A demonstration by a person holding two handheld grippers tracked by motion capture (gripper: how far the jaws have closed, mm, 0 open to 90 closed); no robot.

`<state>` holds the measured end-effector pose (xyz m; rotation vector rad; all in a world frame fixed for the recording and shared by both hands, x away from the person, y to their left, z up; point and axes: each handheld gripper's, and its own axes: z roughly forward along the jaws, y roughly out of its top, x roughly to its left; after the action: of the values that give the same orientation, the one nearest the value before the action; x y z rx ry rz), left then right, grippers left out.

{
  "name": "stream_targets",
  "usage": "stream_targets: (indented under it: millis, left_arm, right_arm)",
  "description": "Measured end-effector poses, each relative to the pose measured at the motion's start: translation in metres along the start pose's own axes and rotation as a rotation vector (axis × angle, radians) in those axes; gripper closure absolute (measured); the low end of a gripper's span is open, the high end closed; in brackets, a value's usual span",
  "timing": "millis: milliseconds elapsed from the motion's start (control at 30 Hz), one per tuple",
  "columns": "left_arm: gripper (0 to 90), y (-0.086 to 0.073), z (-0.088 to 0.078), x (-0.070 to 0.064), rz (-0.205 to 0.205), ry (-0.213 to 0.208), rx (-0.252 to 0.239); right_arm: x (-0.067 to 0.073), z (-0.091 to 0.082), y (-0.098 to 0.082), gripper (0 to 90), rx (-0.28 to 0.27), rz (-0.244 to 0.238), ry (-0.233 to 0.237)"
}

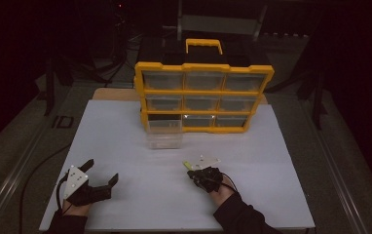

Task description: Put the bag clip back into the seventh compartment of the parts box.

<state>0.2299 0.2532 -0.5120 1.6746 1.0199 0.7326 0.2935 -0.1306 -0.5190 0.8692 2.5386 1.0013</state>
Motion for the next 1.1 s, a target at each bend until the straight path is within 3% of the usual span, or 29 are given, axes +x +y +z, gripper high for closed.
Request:
stream_targets:
  millis: [333,767,1000,1100]
  left_arm:
    - [1.1,0.0,-0.001,-0.001,-0.001,-0.012,-0.011]
    - [1.0,0.001,-0.001,-0.002,0.004,-0.032,-0.021]
    - [1.0,0.001,-0.001,-0.002,0.004,-0.032,-0.023]
    - [1.0,0.001,-0.001,-0.002,0.0,-0.029,-0.03]
  right_arm:
    - [-0.007,-0.003,-0.004,90.0,0.008,-0.01,-0.038]
    - [-0.009,-0.004,-0.004,90.0,0.018,-0.006,-0.022]
    - [-0.012,-0.016,-0.003,90.0,-0.001,-0.006,-0.014]
    - [-0.019,-0.029,-0.006,88.4,0.002,-0.002,-0.013]
